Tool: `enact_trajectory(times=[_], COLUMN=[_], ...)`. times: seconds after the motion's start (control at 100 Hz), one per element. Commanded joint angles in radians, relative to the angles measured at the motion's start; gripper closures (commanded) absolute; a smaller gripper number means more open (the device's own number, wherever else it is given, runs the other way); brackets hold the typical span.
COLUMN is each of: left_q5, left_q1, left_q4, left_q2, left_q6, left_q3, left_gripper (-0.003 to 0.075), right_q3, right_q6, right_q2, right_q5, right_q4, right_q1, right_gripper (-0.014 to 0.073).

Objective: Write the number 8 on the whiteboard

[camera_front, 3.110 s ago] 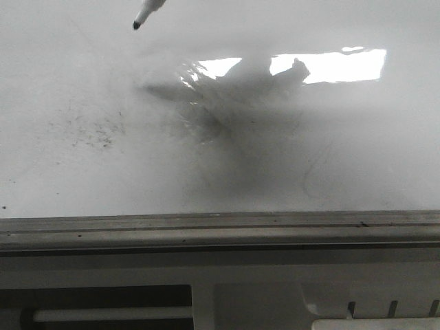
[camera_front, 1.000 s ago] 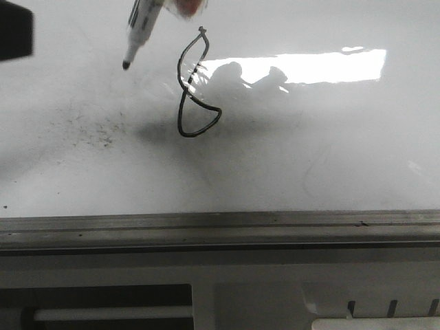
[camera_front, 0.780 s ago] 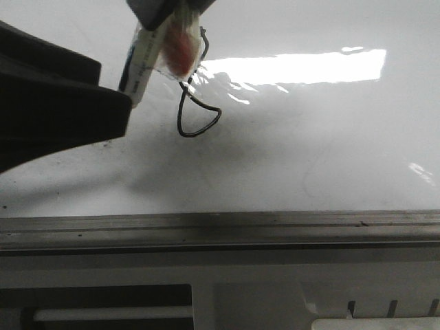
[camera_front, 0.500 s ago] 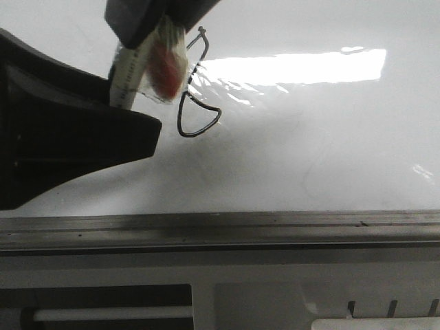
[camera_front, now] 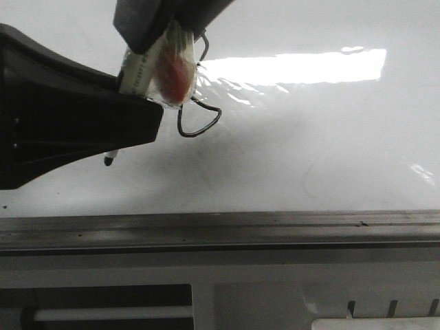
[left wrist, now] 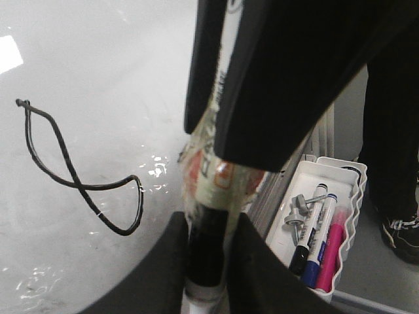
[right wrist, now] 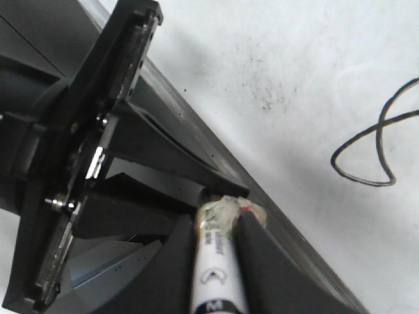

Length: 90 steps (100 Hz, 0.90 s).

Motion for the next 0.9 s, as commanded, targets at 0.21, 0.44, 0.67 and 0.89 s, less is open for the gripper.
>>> enact_trajectory(times=[0.21,0.44,0.67,0.89], left_q5=[-0.057,0.069,0.217,0.307], left_q1=[-0.003,-0.003,0.034,0.106], left_q4=[-0.162,-0.677,-0.801,-0.84], left_q2=[-0.031,-0.085,-0.052,0.009], left_q6=[-0.032,-0.033,-0.033,-0.033], left_q3=[-0.032,-0.032,-0.086,-0.131], left_gripper=[0.0741,0.0741,0.0741,0.0741], right_q3=[-0.026,-0.026,-0.026,-0.026], right_q6=[-0.004,-0.004,-0.004,-0.004], right_q2=[-0.02,-0.02,-0.02,-0.02], right_q5=[-0.047,-0.045,-0.041,-0.036], right_q4=[-0.01,-0.01,-0.01,-0.01], right_q1=[-0.001,-0.001,-0.001,-0.001], right_gripper=[0.0158,0.0158,0.0158,0.0158])
